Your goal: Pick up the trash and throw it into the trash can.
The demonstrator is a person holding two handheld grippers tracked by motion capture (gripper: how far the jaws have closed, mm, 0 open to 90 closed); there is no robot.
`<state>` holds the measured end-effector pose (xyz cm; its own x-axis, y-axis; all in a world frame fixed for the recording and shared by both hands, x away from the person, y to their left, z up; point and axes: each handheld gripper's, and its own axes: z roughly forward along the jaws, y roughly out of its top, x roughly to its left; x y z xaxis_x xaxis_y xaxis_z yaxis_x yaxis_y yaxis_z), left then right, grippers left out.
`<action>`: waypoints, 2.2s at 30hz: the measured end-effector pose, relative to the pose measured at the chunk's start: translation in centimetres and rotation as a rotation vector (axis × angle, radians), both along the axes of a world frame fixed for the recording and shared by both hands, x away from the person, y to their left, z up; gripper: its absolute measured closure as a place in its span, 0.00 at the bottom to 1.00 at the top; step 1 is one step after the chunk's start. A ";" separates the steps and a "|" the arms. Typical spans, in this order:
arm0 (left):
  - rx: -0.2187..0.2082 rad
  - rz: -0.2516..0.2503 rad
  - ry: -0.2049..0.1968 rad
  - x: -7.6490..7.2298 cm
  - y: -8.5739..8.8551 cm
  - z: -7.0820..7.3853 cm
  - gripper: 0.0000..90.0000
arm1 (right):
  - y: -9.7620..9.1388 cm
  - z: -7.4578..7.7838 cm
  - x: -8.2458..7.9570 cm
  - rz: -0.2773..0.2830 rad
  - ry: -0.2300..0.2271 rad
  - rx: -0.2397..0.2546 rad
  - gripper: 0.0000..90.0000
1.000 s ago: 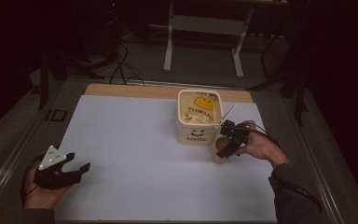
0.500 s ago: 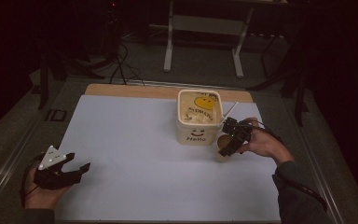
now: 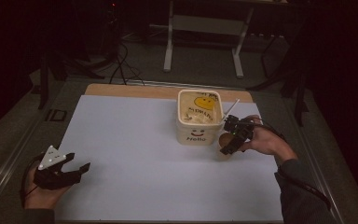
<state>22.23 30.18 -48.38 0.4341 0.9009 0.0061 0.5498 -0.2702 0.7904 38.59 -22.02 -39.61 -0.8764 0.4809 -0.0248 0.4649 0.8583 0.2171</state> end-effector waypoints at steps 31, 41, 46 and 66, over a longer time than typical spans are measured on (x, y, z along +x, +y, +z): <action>0.000 0.001 0.003 0.0 0.1 0.0 0.34 | 0.3 3.5 -0.1 0.026 -0.025 -0.010 0.19; 0.000 0.001 0.004 0.0 0.1 -0.1 0.34 | 0.8 4.5 -0.1 0.043 -0.030 -0.013 0.19; -0.001 0.003 0.003 0.0 0.2 0.0 0.34 | 1.0 5.4 -0.1 0.047 -0.038 -0.015 0.19; -0.003 0.004 0.001 -0.1 0.2 0.0 0.34 | 1.5 8.5 0.3 0.063 -0.058 -0.020 0.19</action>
